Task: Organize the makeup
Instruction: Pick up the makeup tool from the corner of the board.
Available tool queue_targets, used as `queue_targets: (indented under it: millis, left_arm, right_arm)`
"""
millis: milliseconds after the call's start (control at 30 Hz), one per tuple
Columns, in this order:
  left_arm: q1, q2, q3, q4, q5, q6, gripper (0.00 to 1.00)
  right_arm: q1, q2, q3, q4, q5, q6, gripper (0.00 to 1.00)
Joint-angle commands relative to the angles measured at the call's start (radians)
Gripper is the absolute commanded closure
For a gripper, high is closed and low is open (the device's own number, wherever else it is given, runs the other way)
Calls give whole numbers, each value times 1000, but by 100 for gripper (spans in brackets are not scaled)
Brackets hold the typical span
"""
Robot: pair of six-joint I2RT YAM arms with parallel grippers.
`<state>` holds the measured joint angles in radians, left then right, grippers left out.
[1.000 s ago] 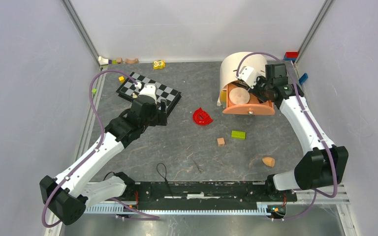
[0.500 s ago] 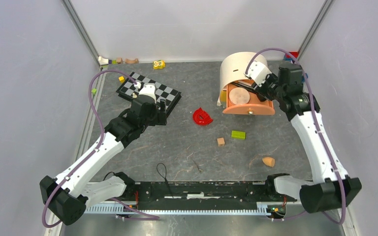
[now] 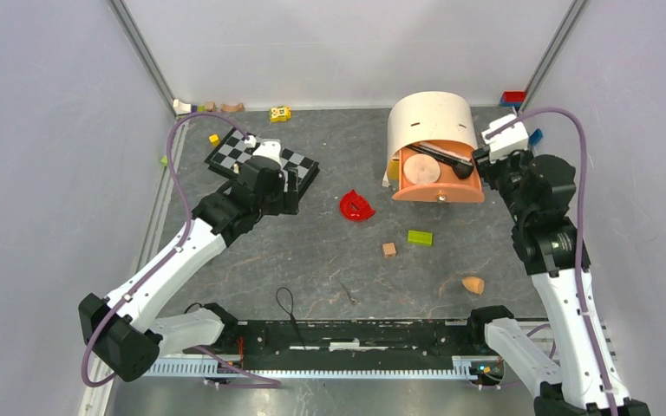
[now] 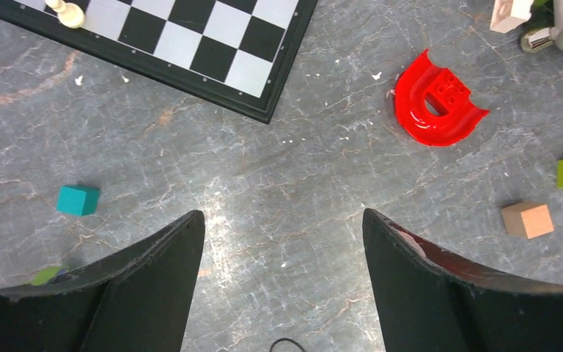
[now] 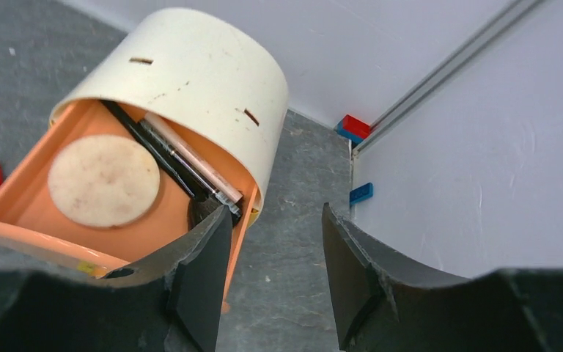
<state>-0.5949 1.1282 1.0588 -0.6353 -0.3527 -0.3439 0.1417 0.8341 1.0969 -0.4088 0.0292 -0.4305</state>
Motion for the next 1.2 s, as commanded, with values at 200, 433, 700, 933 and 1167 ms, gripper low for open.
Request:
queue_targets:
  millis: [200,433,700,933,1167]
  left_arm:
    - [-18,15,-6,-38,125,-224,16]
    - [-166,55,-93,-35,103,-454,20]
    - [-381,133,-218,28,63,-771,26]
    - [-474,239,-216,58,68,-857,28]
    - [-549,357,-160,69,68,-905,28]
  right_arm:
    - [-4,-185,-130,28,168,425,41]
    - [-4,-273,-235,-95,156,568,40]
    - [-4,-358,-313,-173,152,626,40]
    - [-4,-380,-275,-248,173,648,39]
    - [-4,-392,-272,-261,185,642,38]
